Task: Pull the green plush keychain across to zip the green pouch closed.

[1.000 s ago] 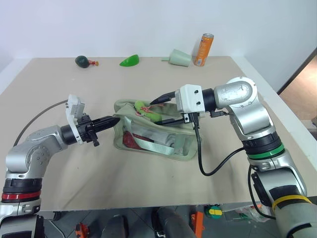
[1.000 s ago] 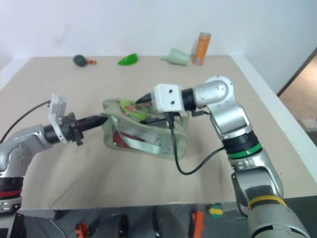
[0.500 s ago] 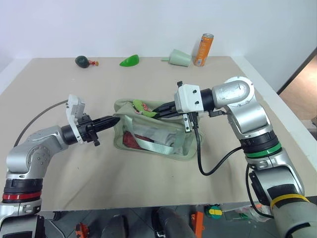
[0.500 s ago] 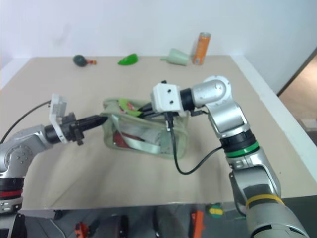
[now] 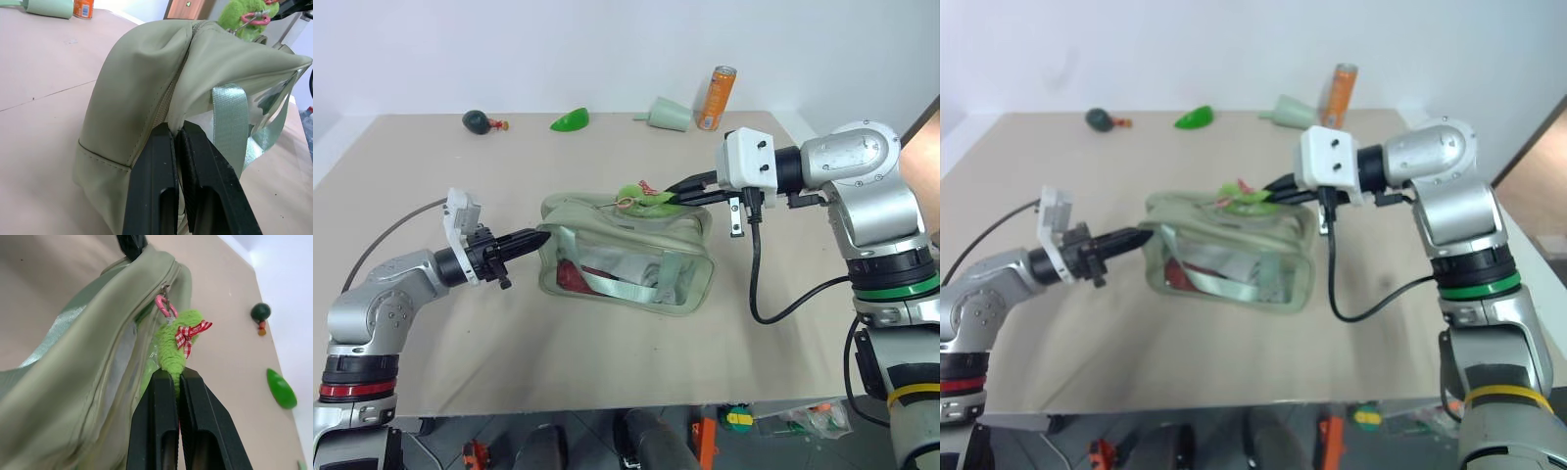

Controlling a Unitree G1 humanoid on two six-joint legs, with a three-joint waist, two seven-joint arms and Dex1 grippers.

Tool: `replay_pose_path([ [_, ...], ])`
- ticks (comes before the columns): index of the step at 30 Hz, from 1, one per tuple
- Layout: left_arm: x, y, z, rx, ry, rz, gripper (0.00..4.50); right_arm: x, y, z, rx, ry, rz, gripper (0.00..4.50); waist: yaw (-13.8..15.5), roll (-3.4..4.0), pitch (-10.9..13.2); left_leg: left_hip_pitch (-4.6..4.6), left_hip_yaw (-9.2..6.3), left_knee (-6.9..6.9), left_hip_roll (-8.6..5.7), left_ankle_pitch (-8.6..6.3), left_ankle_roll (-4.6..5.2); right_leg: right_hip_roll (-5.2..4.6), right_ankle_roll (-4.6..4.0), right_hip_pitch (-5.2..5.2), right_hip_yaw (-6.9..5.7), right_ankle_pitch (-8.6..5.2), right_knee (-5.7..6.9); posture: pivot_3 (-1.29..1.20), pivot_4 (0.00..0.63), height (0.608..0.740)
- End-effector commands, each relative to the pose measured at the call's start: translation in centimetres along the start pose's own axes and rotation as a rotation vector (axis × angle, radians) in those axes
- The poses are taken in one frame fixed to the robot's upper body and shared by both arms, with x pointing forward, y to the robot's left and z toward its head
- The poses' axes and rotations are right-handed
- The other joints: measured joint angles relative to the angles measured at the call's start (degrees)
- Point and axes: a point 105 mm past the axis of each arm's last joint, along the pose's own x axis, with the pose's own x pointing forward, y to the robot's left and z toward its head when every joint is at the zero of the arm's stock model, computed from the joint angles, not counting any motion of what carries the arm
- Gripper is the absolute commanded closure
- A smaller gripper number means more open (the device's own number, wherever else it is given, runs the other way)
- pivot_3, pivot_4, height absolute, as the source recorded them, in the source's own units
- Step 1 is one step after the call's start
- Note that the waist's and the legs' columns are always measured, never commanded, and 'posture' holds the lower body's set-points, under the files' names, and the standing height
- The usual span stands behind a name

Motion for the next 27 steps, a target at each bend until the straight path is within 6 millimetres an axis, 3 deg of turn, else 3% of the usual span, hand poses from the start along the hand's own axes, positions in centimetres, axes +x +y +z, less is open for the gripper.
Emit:
replay_pose_path([
  [1,-0.1,0.2,-0.5,-0.01,0.012,0.008,4.5,-4.7,-1.8,-0.5,-0.028,0.143,-0.145,4.49,0.44,0.0,0.0,-0.01,0.01,0.0,-0.11,0.0,0.0,-0.01,0.0,0.0,-0.02,0.0,0.0,0.0,0.15,0.74],
  [9,0.0,0.2,-0.7,-0.018,0.011,0.005,4.5,-11.7,-2.0,-4.4,-0.018,0.495,-0.282,4.49,0.93,0.0,0.0,0.02,0.03,-0.03,-0.22,-0.01,0.0,-0.08,-0.01,0.0,0.06,-0.05,-0.03,0.0,0.15,0.74],
  [13,0.0,0.2,-0.8,-0.022,0.011,0.006,4.5,-12.4,0.6,-7.4,0.067,0.603,-0.246,4.49,0.94,0.0,0.0,0.04,0.01,-0.02,-0.24,-0.01,0.0,-0.09,0.01,0.03,0.05,-0.05,-0.03,0.0,0.15,0.74],
  [18,-0.1,0.2,-0.9,-0.026,0.009,0.007,4.5,-8.5,7.2,-11.0,0.221,0.578,-0.088,4.49,0.89,-0.02,-0.02,0.11,-0.01,-0.02,-0.27,-0.02,-0.03,-0.14,0.11,0.15,0.0,-0.1,-0.04,0.0,0.15,0.74],
  [21,0.0,0.1,-1.0,-0.03,0.011,0.004,4.5,-2.8,11.1,-12.8,0.274,0.46,-0.049,4.49,0.43,-0.09,-0.07,0.19,0.01,-0.02,-0.24,-0.02,-0.03,-0.11,0.16,0.16,0.09,-0.07,-0.03,0.0,0.15,0.74],
  [23,0.1,0.1,-1.0,-0.032,0.012,0.001,4.5,-0.5,11.9,-13.5,0.273,0.428,-0.066,4.49,0.13,-0.07,-0.06,0.28,-0.05,0.05,-0.14,-0.02,-0.04,0.01,0.23,0.26,0.06,-0.03,-0.03,0.0,0.15,0.74],
  [27,0.3,0.1,-0.5,-0.042,-0.001,0.004,4.5,1.3,10.9,-14.6,0.364,0.377,-0.186,4.49,-0.28,-0.07,-0.02,0.42,-0.18,0.13,-0.28,0.06,-0.07,0.1,0.27,0.43,0.07,0.0,-0.04,0.0,0.15,0.74],
])
